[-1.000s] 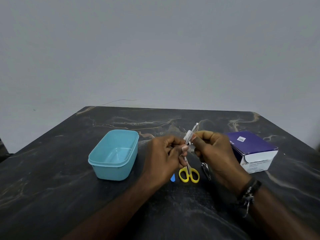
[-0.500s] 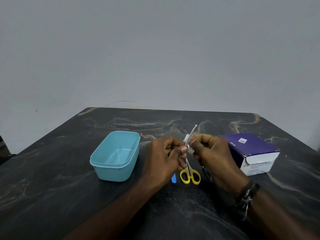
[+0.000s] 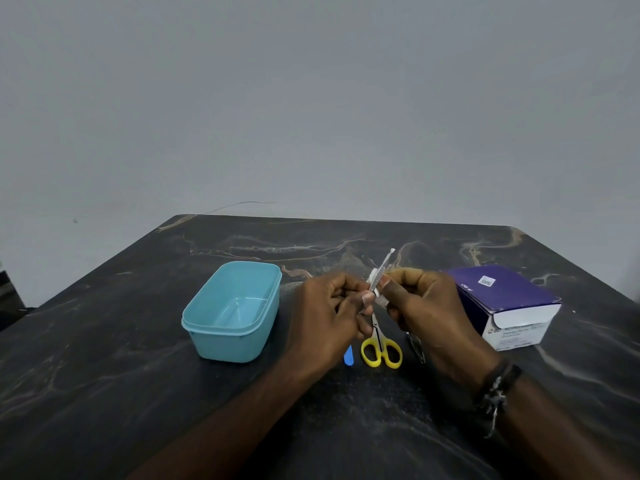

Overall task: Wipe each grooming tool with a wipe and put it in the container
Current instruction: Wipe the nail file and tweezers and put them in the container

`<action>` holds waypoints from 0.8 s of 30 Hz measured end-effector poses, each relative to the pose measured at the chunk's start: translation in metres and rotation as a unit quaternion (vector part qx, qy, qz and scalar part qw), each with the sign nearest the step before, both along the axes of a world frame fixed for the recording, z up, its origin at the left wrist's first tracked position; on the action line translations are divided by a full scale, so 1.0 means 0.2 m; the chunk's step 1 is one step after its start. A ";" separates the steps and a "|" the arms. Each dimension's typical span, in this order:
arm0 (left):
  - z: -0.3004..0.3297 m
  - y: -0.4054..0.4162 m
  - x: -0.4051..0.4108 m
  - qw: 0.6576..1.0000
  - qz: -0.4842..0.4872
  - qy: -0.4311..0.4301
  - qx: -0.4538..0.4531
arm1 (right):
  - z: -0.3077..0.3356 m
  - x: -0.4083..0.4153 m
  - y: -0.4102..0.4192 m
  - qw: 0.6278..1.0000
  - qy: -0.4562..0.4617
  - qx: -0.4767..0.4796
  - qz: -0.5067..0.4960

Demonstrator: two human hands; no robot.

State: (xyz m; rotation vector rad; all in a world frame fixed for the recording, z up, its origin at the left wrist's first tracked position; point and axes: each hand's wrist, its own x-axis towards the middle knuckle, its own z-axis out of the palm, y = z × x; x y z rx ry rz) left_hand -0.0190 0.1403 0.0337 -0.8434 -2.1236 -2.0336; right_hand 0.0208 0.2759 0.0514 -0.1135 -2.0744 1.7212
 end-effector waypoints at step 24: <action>0.00 0.00 0.01 1.000 -0.010 0.019 -0.020 | -0.01 -0.01 0.02 0.999 0.004 -0.048 -0.016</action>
